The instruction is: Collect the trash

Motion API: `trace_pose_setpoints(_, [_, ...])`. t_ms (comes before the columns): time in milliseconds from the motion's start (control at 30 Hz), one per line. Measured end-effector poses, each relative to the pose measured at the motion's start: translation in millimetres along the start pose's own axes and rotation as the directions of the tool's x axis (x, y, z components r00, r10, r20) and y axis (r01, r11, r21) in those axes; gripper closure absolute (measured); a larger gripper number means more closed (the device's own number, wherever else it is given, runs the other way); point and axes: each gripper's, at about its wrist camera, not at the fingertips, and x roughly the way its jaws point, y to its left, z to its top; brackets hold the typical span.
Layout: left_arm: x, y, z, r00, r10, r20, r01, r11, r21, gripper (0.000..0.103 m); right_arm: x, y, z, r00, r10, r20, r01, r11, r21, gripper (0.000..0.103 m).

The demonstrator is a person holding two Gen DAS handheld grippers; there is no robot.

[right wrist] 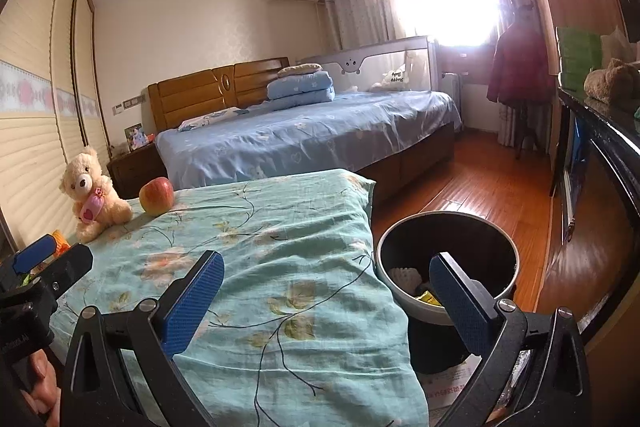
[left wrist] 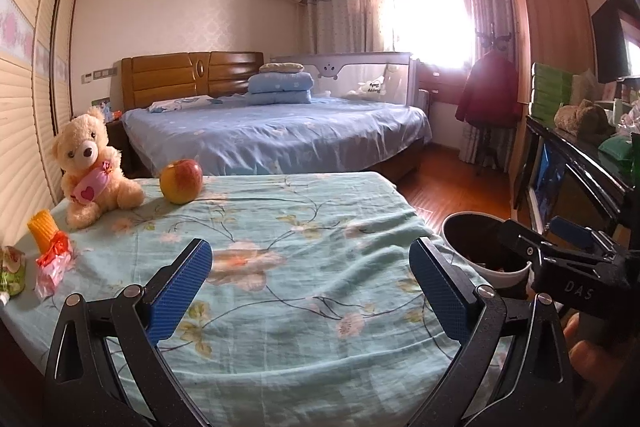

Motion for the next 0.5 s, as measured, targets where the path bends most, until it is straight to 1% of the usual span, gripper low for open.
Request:
trace_pose_setpoints(333, [-0.7,-0.1,0.2,1.000,0.020,-0.008,-0.020,1.000,-0.002,0.002,-2.2,5.2,-0.6,1.000,-0.009,0.010,0.009,1.000,-0.022,0.000])
trace_pose_setpoints(500, [0.9,4.6,0.2,1.000,0.024,-0.018,-0.024,0.999,-0.022,0.002,-2.9,8.5,-0.8,1.000,-0.011,0.011,0.011,0.999,-0.035,0.000])
